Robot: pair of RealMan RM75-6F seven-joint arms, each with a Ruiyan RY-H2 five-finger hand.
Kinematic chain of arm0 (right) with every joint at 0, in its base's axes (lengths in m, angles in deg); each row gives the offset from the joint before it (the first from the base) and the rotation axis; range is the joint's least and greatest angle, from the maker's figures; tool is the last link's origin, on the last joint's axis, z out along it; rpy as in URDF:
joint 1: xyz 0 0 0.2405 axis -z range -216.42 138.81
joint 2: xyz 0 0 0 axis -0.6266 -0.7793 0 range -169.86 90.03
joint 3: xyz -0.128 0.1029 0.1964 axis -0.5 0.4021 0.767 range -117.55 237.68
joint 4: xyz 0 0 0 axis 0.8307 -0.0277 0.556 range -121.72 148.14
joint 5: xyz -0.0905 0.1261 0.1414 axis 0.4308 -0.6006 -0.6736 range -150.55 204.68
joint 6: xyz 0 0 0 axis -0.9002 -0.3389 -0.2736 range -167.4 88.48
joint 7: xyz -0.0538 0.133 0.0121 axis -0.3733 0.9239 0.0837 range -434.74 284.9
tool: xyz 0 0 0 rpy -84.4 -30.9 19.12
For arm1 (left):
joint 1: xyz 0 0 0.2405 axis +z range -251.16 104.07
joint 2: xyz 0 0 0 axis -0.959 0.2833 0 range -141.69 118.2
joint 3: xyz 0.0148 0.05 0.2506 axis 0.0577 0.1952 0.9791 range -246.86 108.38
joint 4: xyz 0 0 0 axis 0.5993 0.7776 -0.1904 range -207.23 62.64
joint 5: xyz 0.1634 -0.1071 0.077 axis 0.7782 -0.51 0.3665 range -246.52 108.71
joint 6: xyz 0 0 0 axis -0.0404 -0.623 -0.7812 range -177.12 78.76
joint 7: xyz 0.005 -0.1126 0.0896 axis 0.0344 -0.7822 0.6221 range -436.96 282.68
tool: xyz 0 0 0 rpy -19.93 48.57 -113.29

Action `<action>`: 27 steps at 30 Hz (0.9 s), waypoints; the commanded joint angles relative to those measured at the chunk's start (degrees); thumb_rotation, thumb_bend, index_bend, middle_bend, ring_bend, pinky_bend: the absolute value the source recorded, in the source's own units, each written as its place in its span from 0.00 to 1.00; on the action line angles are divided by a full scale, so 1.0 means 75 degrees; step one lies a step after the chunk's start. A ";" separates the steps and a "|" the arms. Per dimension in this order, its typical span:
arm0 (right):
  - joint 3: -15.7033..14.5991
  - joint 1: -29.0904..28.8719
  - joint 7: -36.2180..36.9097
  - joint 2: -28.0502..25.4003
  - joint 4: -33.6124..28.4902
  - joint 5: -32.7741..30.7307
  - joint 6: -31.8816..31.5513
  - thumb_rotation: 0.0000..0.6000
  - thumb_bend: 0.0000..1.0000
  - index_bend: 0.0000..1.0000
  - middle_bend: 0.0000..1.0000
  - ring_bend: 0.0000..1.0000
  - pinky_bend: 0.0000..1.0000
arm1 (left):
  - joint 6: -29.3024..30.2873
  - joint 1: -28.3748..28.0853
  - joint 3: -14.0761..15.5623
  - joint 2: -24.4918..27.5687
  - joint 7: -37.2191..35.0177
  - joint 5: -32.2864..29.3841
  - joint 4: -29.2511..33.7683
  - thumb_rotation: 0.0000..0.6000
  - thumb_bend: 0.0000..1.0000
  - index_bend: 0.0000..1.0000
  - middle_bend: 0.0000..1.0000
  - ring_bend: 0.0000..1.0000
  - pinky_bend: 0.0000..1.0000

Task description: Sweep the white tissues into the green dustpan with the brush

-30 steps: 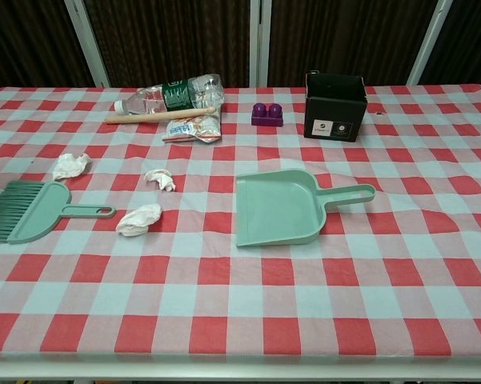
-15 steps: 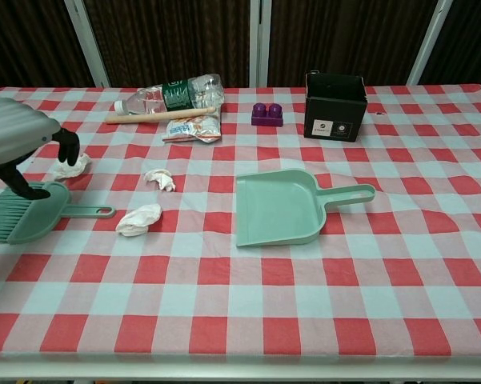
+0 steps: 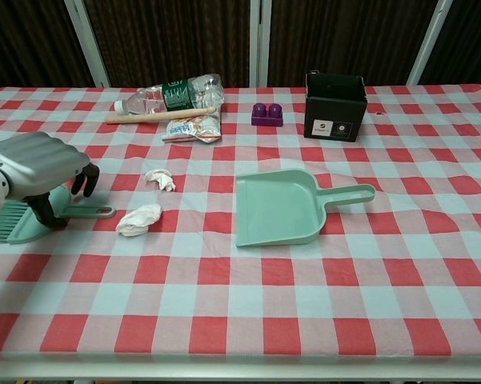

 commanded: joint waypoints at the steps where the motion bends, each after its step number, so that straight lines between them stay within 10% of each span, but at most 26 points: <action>1: -0.0001 0.0004 0.0029 0.0007 0.0019 -0.0019 0.0015 1.00 0.22 0.27 0.27 0.09 0.19 | 0.0039 -0.0079 0.0030 -0.0032 0.0008 -0.0137 0.0059 1.00 0.20 0.42 0.43 0.72 0.85; 27: -0.0013 0.0005 0.0116 -0.0009 0.0056 -0.0129 0.0187 1.00 0.22 0.27 0.27 0.09 0.19 | -0.0076 -0.0411 0.0445 -0.0102 -0.1050 0.0089 -0.0396 1.00 0.39 0.52 0.51 0.75 0.85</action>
